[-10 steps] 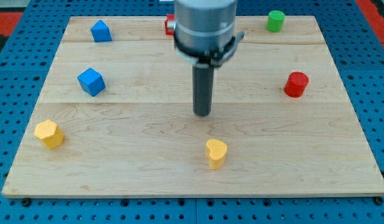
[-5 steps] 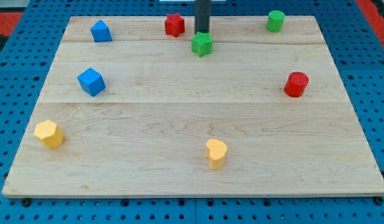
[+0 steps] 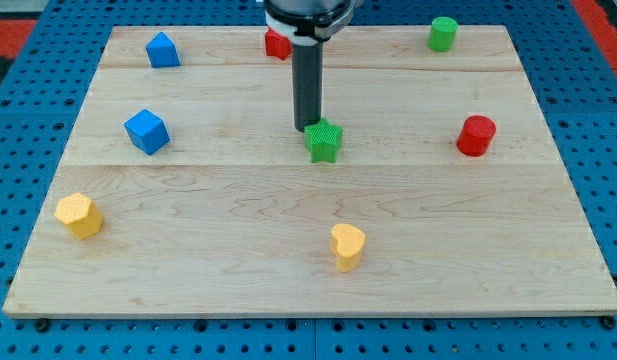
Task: Move the green star towards the bottom right of the board
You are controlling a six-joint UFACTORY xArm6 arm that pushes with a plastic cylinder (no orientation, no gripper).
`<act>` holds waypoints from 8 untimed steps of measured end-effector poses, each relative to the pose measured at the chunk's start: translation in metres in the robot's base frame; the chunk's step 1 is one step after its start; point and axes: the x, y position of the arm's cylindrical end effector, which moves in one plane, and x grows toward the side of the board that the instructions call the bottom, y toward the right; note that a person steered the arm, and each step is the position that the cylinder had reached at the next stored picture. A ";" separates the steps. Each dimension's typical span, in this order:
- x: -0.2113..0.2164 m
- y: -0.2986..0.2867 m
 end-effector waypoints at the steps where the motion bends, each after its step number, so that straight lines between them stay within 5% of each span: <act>1: 0.045 0.020; 4: 0.143 0.140; 8: 0.132 0.153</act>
